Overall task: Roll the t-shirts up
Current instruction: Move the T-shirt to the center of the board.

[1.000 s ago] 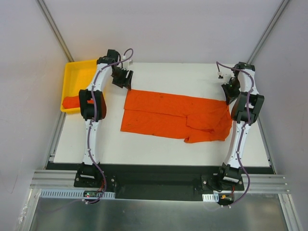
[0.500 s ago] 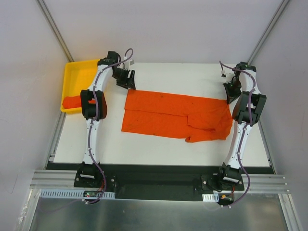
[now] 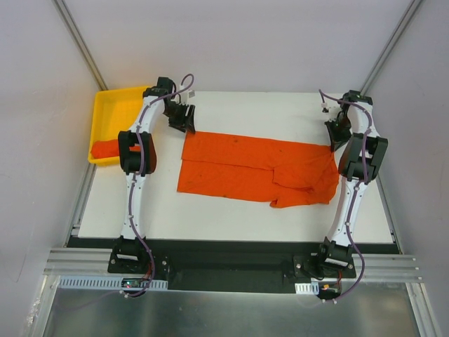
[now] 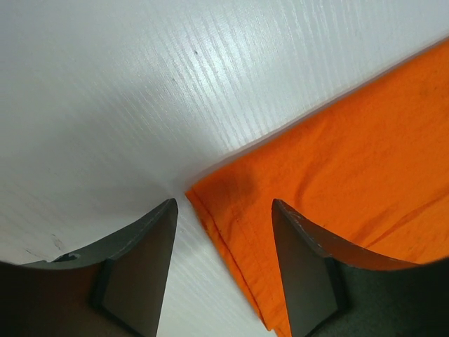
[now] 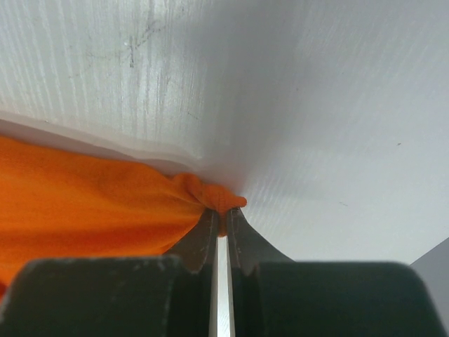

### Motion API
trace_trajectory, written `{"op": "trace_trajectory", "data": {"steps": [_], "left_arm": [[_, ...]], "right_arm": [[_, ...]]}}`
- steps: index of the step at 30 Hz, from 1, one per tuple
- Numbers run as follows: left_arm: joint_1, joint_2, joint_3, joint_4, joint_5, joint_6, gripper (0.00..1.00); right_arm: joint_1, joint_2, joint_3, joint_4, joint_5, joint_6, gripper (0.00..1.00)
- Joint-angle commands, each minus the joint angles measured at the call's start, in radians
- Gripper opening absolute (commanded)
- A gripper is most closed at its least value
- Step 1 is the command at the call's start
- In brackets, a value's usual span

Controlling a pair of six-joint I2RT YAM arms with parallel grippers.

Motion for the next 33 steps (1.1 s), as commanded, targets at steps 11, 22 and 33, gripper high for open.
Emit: {"op": "trace_trajectory", "data": {"steps": [11,22,33], "left_arm": [[-0.093,0.074,0.091,-0.086,-0.222,0.098,0.23],[-0.099,0.002,0.101,-0.054,-0.318,0.064,0.00],[-0.076,-0.423,-0.046,-0.049,-0.263,0.060,0.00]], "right_arm": [[0.027,-0.001,-0.028,0.040,0.047,-0.008,0.01],[0.013,-0.067,0.009,0.063,0.038,0.005,0.01],[-0.030,-0.362,-0.034,0.154,-0.162,0.085,0.01]]}}
